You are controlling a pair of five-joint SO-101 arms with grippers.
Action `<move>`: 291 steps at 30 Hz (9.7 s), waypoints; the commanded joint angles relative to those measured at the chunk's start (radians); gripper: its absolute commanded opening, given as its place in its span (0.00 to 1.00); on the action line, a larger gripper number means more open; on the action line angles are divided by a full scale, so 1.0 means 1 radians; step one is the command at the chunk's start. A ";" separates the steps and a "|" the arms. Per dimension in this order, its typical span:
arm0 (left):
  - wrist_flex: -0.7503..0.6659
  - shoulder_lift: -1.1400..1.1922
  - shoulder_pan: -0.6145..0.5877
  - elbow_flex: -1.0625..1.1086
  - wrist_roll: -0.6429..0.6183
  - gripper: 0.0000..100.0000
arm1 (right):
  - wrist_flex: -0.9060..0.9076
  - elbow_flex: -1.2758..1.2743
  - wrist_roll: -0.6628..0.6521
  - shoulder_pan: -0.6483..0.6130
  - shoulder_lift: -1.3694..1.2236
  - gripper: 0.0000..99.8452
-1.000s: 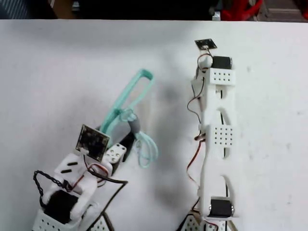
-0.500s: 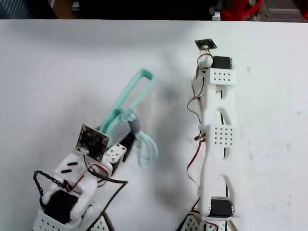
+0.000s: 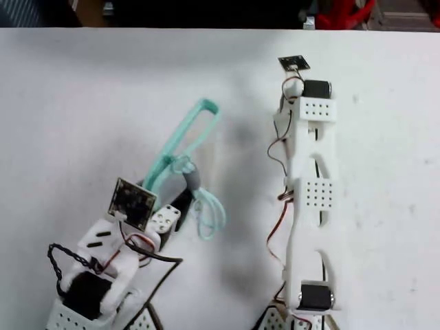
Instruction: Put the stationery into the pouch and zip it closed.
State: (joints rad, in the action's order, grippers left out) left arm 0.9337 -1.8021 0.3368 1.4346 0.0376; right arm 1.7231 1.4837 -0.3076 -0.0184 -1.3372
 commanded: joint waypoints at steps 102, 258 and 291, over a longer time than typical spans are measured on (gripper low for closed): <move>-0.014 0.013 0.028 -0.003 0.008 0.17 | -0.015 -1.249 -0.210 -0.852 1.979 0.18; 0.069 0.013 0.102 -0.143 0.084 0.02 | -0.193 -1.448 -0.239 -0.786 2.025 0.02; 0.087 0.012 0.107 -0.144 0.086 0.02 | -0.564 -1.524 -0.230 -0.377 1.906 0.02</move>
State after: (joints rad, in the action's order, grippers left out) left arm 0.9920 -1.8006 0.4242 1.2950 0.1128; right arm 1.2275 -0.0445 -0.5470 -0.5048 0.5746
